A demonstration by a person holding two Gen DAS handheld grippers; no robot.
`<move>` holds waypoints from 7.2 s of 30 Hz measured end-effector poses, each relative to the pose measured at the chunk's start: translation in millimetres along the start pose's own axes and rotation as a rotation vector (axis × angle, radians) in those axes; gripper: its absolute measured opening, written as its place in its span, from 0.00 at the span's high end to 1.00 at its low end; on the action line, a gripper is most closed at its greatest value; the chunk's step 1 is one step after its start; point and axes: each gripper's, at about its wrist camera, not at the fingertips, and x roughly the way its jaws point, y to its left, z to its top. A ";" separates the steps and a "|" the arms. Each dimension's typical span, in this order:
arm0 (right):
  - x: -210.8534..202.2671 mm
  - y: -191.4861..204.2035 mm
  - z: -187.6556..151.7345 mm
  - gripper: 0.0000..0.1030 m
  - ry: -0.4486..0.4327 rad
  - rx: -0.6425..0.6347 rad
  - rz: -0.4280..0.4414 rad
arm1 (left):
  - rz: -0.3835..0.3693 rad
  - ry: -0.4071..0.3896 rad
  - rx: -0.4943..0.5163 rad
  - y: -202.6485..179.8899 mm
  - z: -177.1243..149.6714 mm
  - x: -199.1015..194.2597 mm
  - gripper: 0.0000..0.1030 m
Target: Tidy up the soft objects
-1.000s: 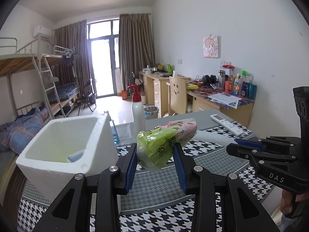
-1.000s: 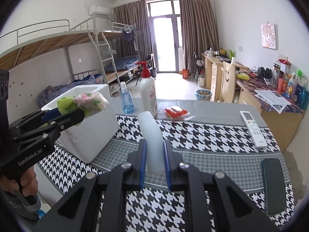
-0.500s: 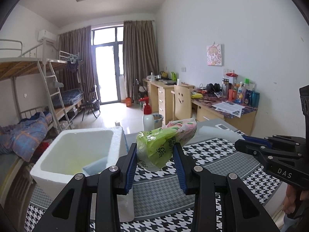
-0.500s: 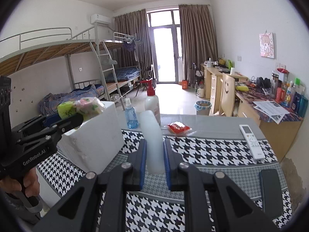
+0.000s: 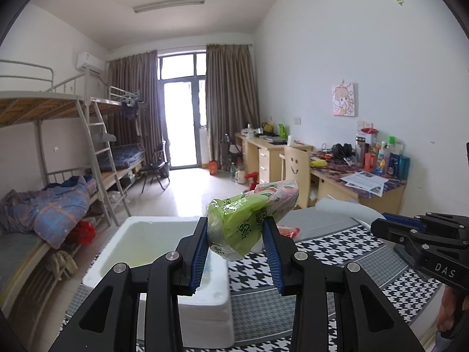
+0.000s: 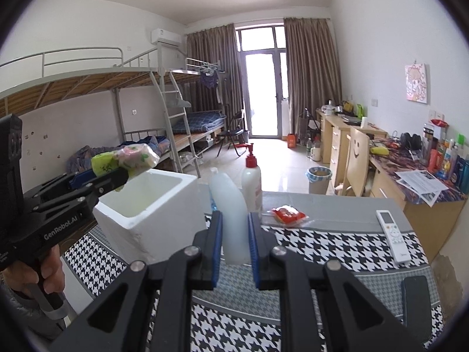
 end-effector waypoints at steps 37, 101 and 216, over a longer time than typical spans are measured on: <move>74.9 75.3 29.7 0.80 0.064 -0.072 0.180 | 0.200 0.063 -0.049 86.8 -6.6 26.8 0.63; 114.6 120.7 28.0 0.06 0.111 -0.135 0.137 | 0.233 0.058 -0.123 143.7 -26.3 24.0 0.01; -68.3 88.3 -97.7 0.01 -0.153 -0.007 -0.077 | 0.117 -0.098 -0.076 44.1 -92.2 -105.1 0.01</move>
